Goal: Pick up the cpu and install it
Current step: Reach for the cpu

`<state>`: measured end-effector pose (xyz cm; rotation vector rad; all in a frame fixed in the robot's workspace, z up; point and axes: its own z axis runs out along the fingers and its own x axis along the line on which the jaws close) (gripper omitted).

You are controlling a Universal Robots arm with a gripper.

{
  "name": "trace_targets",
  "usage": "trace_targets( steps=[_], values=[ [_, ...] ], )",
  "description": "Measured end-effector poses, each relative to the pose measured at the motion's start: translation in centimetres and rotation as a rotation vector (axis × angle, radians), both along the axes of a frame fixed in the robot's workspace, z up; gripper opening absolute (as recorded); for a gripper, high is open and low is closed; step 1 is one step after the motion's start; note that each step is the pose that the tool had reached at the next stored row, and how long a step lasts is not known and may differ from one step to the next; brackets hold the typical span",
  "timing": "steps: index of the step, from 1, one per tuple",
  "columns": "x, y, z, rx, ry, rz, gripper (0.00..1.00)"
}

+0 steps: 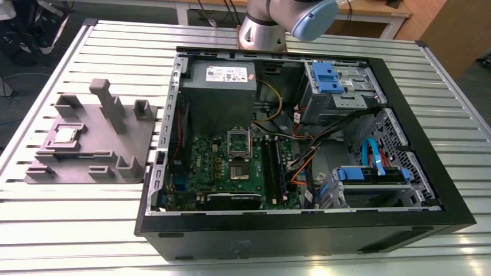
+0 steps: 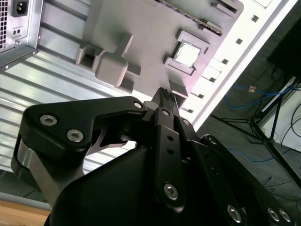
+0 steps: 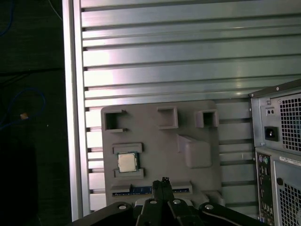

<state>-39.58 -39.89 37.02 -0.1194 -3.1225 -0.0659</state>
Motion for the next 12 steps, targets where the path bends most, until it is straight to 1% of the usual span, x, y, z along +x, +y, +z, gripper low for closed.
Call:
trace_targets(
  steps=[12],
  values=[
    [-0.46,0.0,-0.02,0.0001,-0.0001,0.0,0.1]
  ],
)
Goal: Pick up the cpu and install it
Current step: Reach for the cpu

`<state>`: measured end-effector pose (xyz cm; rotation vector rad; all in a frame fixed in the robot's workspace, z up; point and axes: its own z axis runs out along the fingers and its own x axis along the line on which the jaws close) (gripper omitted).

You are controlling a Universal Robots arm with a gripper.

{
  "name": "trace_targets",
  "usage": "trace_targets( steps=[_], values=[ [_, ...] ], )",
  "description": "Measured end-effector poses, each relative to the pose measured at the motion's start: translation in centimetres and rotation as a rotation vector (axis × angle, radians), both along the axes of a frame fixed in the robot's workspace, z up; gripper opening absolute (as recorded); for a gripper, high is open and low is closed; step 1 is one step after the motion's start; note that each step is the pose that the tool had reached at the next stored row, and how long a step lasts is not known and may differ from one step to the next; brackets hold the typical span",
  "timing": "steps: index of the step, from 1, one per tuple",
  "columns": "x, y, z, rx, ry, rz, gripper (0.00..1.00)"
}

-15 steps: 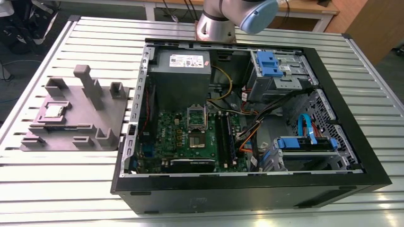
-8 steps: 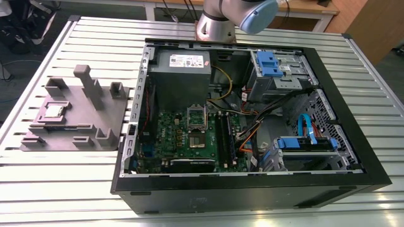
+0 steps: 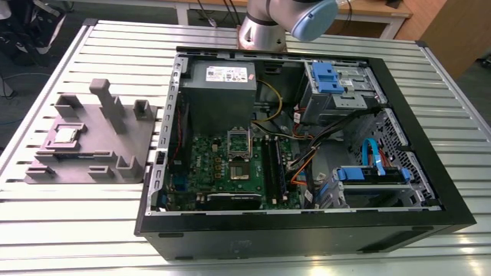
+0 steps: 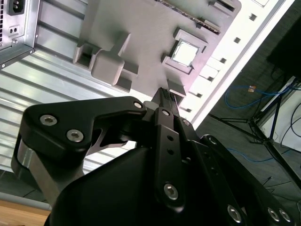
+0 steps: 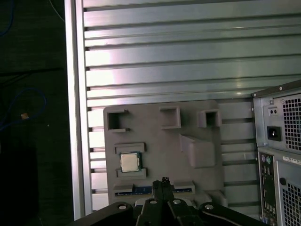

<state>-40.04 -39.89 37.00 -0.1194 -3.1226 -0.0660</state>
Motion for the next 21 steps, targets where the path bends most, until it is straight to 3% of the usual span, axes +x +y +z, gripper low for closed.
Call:
trace_targets(
  steps=[10,21],
  values=[
    [-0.66,0.0,-0.02,0.0,0.0,0.0,0.1],
    [-2.57,0.18,-0.05,0.0,0.0001,0.0,0.1]
  ],
)
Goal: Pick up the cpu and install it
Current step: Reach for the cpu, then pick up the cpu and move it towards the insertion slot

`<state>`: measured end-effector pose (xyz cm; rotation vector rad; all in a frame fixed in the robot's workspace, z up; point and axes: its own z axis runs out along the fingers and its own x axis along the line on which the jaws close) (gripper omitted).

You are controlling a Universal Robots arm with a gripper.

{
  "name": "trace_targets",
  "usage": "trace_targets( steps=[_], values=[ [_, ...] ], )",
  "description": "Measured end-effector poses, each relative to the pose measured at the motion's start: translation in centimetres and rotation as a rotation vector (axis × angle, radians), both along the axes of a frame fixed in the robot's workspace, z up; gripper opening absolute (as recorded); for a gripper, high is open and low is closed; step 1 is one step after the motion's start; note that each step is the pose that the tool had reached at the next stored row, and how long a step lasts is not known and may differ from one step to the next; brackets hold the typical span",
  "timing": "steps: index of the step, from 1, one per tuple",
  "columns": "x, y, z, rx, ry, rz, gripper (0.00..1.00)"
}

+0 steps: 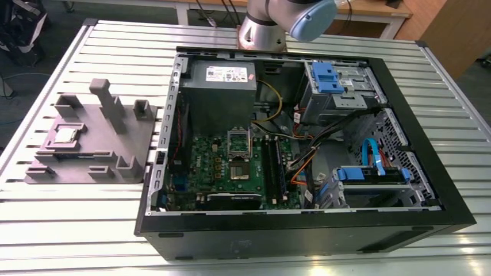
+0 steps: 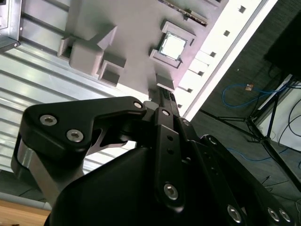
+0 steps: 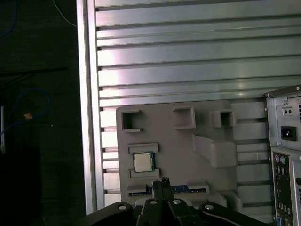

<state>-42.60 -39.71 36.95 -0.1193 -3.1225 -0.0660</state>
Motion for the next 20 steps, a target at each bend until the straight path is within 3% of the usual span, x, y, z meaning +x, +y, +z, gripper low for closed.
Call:
trace_targets(
  steps=[6,11,20],
  values=[
    [-1.15,0.4,-0.05,0.0006,0.0,0.0,0.1],
    [-2.24,0.49,-0.08,0.0025,-0.0001,0.0,0.1],
    [-2.28,0.49,-0.08,0.0025,0.0,0.0,0.1]
  ],
)
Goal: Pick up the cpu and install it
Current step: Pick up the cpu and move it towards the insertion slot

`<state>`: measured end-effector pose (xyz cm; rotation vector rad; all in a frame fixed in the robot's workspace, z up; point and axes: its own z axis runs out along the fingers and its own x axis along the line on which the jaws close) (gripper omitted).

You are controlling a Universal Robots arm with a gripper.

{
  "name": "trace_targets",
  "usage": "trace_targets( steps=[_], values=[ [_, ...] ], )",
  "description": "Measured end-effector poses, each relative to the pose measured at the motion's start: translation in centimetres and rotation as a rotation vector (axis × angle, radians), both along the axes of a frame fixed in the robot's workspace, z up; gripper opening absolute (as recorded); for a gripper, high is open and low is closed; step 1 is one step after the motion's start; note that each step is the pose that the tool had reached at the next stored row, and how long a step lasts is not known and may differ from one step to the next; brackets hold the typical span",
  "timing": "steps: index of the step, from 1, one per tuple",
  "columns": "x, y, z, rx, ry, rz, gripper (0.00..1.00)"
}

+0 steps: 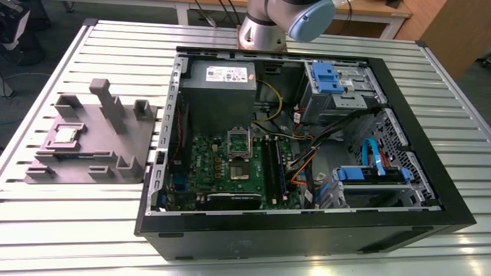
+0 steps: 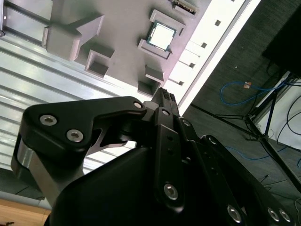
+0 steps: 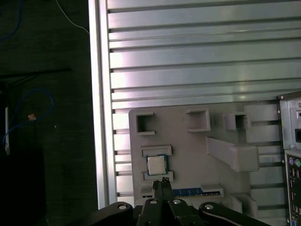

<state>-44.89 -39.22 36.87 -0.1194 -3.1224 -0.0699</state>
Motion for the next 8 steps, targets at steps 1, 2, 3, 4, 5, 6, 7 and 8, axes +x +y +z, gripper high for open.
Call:
trace_targets(
  steps=[1,2,3,4,5,6,7,8],
  values=[
    [0.0,0.0,0.0,0.0,0.0,0.0,0.1],
    [0.0,0.0,0.0,0.0,0.0,0.0,0.1],
    [0.0,0.0,0.0,0.0,0.0,0.0,0.1],
    [0.0,0.0,0.0,0.0,0.0,0.0,0.1],
    [0.0,0.0,0.0,0.0,-0.0001,0.0,0.1],
    [-0.01,0.0,0.0,0.0,0.0,0.0,0.11],
    [-0.01,0.0,0.0,0.0,0.0,0.0,0.11],
    [-0.01,0.0,0.0,0.0,0.0,0.0,0.16]
  ],
)
